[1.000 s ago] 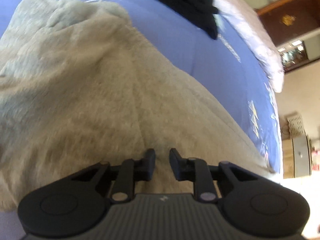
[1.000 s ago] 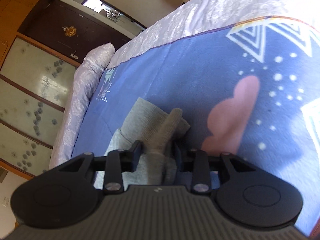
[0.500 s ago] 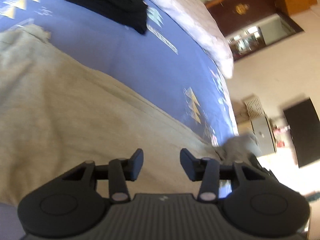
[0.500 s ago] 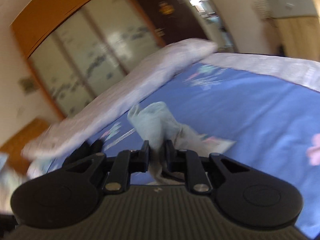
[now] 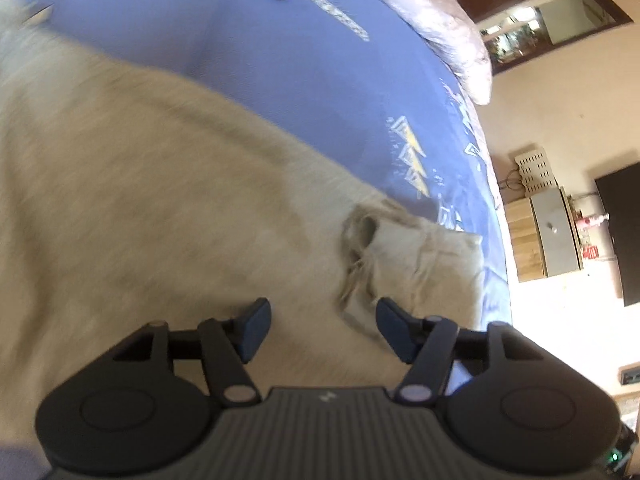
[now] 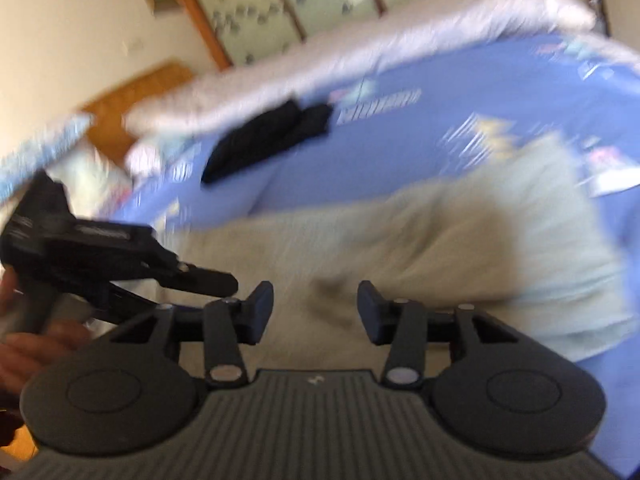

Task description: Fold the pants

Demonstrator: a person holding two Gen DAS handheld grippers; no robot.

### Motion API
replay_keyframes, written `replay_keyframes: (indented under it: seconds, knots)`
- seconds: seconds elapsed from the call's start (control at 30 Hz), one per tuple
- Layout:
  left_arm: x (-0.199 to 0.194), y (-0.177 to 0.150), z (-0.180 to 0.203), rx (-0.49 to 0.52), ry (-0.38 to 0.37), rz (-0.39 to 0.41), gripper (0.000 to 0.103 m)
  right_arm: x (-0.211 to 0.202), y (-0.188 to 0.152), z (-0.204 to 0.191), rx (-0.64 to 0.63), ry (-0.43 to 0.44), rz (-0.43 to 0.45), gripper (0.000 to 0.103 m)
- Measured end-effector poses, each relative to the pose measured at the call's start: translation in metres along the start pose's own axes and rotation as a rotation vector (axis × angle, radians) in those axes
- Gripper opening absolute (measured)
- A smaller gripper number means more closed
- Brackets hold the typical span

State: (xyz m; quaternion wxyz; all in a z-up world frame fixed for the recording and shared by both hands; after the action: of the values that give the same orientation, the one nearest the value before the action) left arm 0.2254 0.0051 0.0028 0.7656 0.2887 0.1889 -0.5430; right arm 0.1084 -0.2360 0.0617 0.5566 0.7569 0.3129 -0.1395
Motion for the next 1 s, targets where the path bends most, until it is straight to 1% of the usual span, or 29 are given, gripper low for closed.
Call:
replay_keyframes:
  seconds: [0.07, 0.13, 0.17, 0.2, 0.23, 0.27, 0.3, 0.33, 0.37, 0.43, 0.53, 0.57, 0.63, 0.67, 0.7, 0.73, 0.77, 0.8, 0.83, 0.87, 0.9, 0.93, 1.0]
  knots:
    - [0.015, 0.004, 0.012, 0.027, 0.008, -0.016, 0.066, -0.017, 0.004, 0.029, 0.075, -0.086, 0.056, 0.049]
    - [0.035, 0.008, 0.022, 0.048, 0.018, -0.043, 0.074, -0.028, 0.006, 0.063, 0.169, -0.179, 0.074, 0.05]
    - [0.049, 0.008, 0.026, 0.053, 0.024, -0.066, 0.074, -0.032, 0.005, 0.078, 0.221, -0.207, 0.072, 0.051]
    - [0.059, 0.006, 0.03, 0.061, 0.03, -0.087, 0.07, -0.036, 0.003, 0.09, 0.271, -0.219, 0.073, 0.051]
    - [0.067, 0.004, 0.033, 0.077, 0.047, -0.097, 0.054, -0.039, 0.001, 0.1, 0.315, -0.227, 0.074, 0.051]
    - [0.072, 0.001, 0.038, 0.109, 0.082, -0.091, 0.039, -0.042, -0.002, 0.107, 0.349, -0.235, 0.075, 0.051]
    - [0.075, -0.001, 0.042, 0.13, 0.102, -0.097, 0.015, -0.044, -0.005, 0.111, 0.374, -0.242, 0.074, 0.051]
    - [0.074, -0.003, 0.044, 0.126, 0.105, -0.103, 0.012, -0.046, -0.007, 0.113, 0.391, -0.247, 0.07, 0.051]
    - [0.07, -0.004, 0.046, 0.124, 0.103, -0.092, 0.011, -0.044, -0.007, 0.112, 0.399, -0.246, 0.066, 0.051]
    - [0.049, -0.009, 0.055, 0.164, 0.099, -0.049, 0.011, -0.045, -0.006, 0.107, 0.382, -0.239, 0.067, 0.051]
    - [0.008, -0.019, 0.063, 0.21, 0.116, 0.011, 0.011, -0.045, 0.002, 0.095, 0.339, -0.216, 0.085, 0.051]
    - [-0.005, -0.023, 0.063, 0.224, 0.133, 0.033, 0.011, -0.047, 0.001, 0.101, 0.326, -0.201, 0.091, 0.051]
    - [-0.025, -0.032, 0.055, 0.257, 0.208, 0.082, 0.012, -0.035, 0.004, 0.096, 0.294, -0.174, 0.09, 0.051]
    - [-0.028, -0.034, 0.05, 0.26, 0.251, 0.091, 0.012, -0.028, 0.003, 0.09, 0.277, -0.165, 0.08, 0.051]
    - [-0.025, -0.037, 0.04, 0.252, 0.307, 0.075, 0.013, -0.017, 0.004, 0.085, 0.258, -0.164, 0.062, 0.05]
    - [-0.019, -0.038, 0.03, 0.24, 0.346, 0.05, 0.018, -0.009, 0.001, 0.079, 0.236, -0.168, 0.03, 0.049]
    - [-0.01, -0.04, 0.016, 0.227, 0.387, 0.022, 0.022, 0.002, -0.002, 0.075, 0.212, -0.181, -0.019, 0.048]
    - [-0.005, -0.042, 0.007, 0.224, 0.376, 0.031, 0.025, 0.017, -0.009, 0.072, 0.182, -0.211, -0.083, 0.047]
    - [-0.006, -0.042, 0.005, 0.227, 0.357, 0.059, 0.025, 0.028, -0.016, 0.069, 0.145, -0.249, -0.116, 0.043]
    - [-0.008, -0.042, 0.004, 0.215, 0.35, 0.06, 0.025, 0.028, -0.018, 0.062, 0.096, -0.279, -0.078, 0.042]
    - [-0.012, -0.04, 0.005, 0.199, 0.349, 0.057, 0.025, 0.027, -0.016, 0.056, 0.061, -0.304, -0.083, 0.043]
    - [-0.015, -0.039, 0.006, 0.188, 0.345, 0.053, 0.026, 0.024, -0.014, 0.051, 0.043, -0.312, -0.087, 0.046]
    - [-0.031, -0.039, 0.008, 0.173, 0.332, 0.065, 0.029, 0.013, -0.009, 0.047, 0.041, -0.267, -0.081, 0.046]
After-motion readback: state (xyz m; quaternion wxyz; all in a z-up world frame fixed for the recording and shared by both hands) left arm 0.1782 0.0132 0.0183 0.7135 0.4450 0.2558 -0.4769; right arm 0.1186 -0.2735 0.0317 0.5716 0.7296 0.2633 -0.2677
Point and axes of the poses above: each gripper's, at about its wrist camera, not at the fingertips, and x roughly the way its jaws point, z to its right, y to its top, the point moved 2 cm from there along x, roughly the way its jaws point, and after that the axes turned 7 degrees about -y, right-handed, at the moved point
